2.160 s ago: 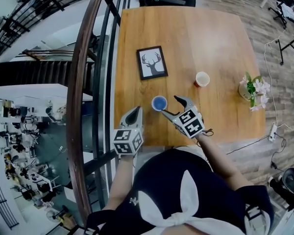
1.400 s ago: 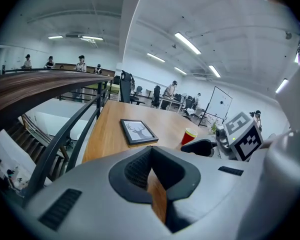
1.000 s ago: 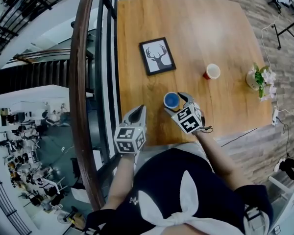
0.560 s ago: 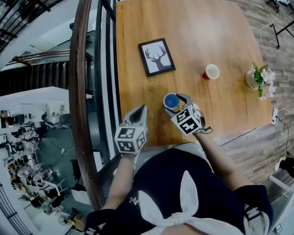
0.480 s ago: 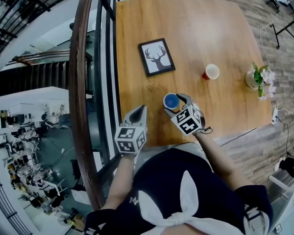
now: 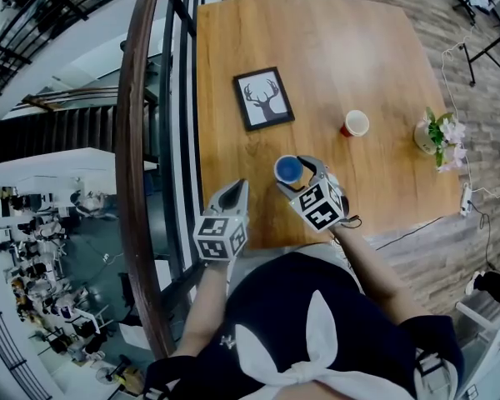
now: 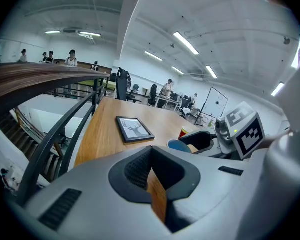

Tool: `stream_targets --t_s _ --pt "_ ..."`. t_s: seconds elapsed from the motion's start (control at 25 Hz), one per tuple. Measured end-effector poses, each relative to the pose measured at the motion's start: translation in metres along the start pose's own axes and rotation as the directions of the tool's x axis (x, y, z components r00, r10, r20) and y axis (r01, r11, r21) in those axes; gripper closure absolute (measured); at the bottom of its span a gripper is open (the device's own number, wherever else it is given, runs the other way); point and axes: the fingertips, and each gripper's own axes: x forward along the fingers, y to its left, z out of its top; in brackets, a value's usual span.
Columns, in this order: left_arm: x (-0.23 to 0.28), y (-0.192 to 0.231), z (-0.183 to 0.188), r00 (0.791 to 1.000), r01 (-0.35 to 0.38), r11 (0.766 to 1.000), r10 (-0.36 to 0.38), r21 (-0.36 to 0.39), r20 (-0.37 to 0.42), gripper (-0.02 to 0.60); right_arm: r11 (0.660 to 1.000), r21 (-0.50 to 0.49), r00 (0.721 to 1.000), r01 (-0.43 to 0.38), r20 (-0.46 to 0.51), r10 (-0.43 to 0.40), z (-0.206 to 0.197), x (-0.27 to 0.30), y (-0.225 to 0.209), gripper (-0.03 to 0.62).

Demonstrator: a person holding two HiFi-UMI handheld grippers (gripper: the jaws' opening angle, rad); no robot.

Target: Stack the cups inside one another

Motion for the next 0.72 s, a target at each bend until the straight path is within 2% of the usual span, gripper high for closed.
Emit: stream_targets --t_s 0.4,0.72 --pt "0.007 -0.024 0.007 1.0 0.001 1.0 -0.001 0.005 0.025 0.565 0.999 -0.03 0.995 0.011 0.095 -0.008 0.029 -0.044 -0.01 0.266" --pt "0.017 -0.051 0.009 1.0 0.021 1.0 -0.021 0.016 0.017 0.565 0.999 -0.034 0.992 0.012 0.125 -0.007 0.028 -0.077 -0.017 0.266"
